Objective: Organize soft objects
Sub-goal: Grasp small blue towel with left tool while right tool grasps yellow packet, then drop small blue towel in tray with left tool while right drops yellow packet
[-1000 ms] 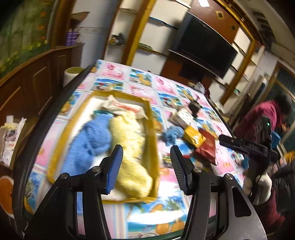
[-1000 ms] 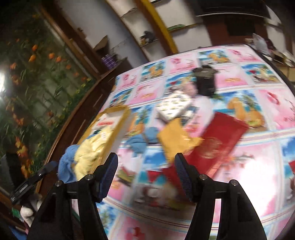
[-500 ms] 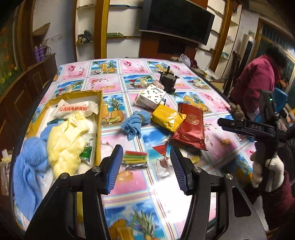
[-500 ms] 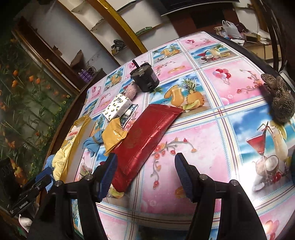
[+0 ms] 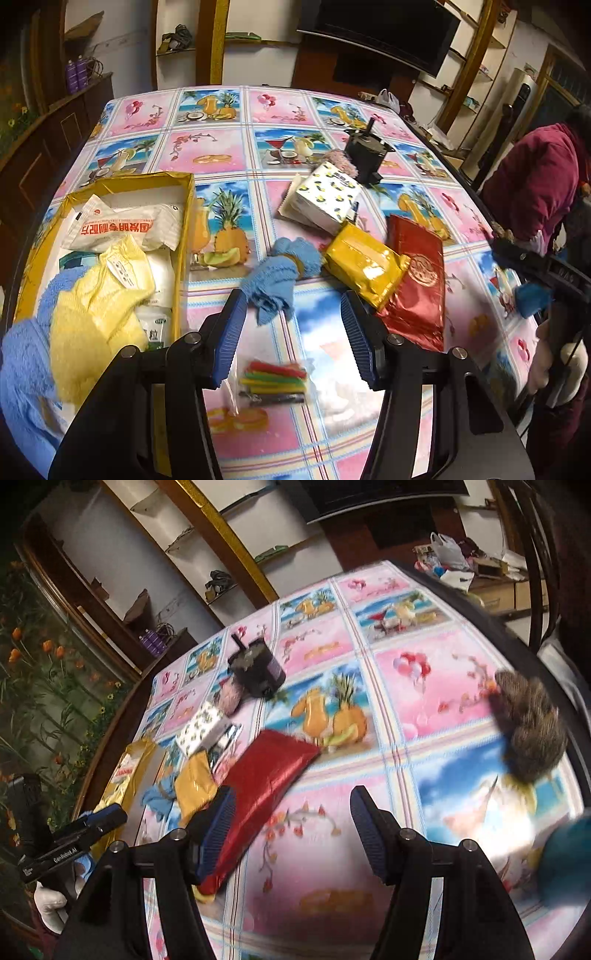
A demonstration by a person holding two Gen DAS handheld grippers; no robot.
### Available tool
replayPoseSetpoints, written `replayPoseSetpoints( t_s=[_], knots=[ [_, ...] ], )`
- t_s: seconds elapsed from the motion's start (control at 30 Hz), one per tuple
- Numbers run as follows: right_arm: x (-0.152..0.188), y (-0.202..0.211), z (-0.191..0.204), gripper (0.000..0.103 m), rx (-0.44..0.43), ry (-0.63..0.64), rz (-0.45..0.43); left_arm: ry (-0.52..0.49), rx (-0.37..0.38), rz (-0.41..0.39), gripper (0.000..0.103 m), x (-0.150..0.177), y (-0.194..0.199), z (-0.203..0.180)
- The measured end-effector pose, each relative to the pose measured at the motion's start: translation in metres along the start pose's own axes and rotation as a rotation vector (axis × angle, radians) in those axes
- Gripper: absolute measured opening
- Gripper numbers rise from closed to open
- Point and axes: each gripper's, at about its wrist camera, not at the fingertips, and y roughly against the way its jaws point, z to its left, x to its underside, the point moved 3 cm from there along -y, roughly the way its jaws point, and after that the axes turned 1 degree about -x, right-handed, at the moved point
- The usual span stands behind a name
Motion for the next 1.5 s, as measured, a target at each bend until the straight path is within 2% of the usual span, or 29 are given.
replayPoseSetpoints(
  t_s=[0.17,0.3,0.47,0.53,0.57,0.67,0.7,0.73,0.87,1.07,1.13,1.27,1.37,1.5],
  knots=[
    [-0.031,-0.002,-0.002,0.065,0.019,-0.001,-0.041,-0.069,-0.041,0.006,0.053,-0.014,-0.016,-0.004],
    [-0.054,0.000,-0.016,0.065,0.060,-0.032,-0.097,-0.163,-0.117,0.018,0.053,-0.022,-0.038,-0.007],
    [-0.085,0.010,-0.048,0.065,0.187,-0.088,-0.171,-0.204,-0.126,0.104,0.053,-0.024,-0.071,-0.008],
    [-0.094,0.011,-0.065,0.074,0.246,-0.131,-0.182,-0.208,-0.127,0.148,0.053,-0.022,-0.083,-0.008],
    [-0.098,0.010,-0.074,0.075,0.276,-0.149,-0.182,-0.237,-0.157,0.144,0.054,-0.021,-0.086,-0.011],
    [-0.102,0.003,-0.094,0.075,0.338,-0.183,-0.171,-0.261,-0.138,0.145,0.053,-0.021,-0.086,-0.016],
    [-0.102,0.001,-0.098,0.075,0.355,-0.187,-0.170,-0.260,-0.126,0.144,0.039,-0.020,-0.086,-0.016],
    [-0.101,-0.002,-0.101,0.075,0.358,-0.194,-0.166,-0.259,-0.120,0.139,0.029,-0.020,-0.086,-0.016],
    [-0.089,-0.024,-0.086,0.075,0.293,-0.154,-0.087,-0.255,-0.111,0.122,0.027,-0.020,-0.083,-0.017],
    [-0.065,-0.064,-0.041,0.075,0.113,-0.093,0.059,-0.203,-0.041,0.088,0.027,-0.023,-0.064,-0.014],
    [-0.055,-0.073,-0.021,0.075,0.077,-0.045,0.102,-0.183,-0.014,0.074,0.027,-0.023,-0.055,-0.014],
    [-0.037,-0.079,0.019,0.075,0.015,0.025,0.140,-0.139,0.034,0.031,0.027,-0.020,-0.029,-0.010],
    [-0.026,-0.079,0.063,0.075,0.002,0.180,0.140,-0.104,0.060,-0.005,0.027,-0.015,-0.007,-0.004],
    [-0.007,-0.102,0.117,0.074,0.012,0.343,0.209,-0.068,0.060,-0.045,0.027,-0.007,0.018,0.010]
  ],
)
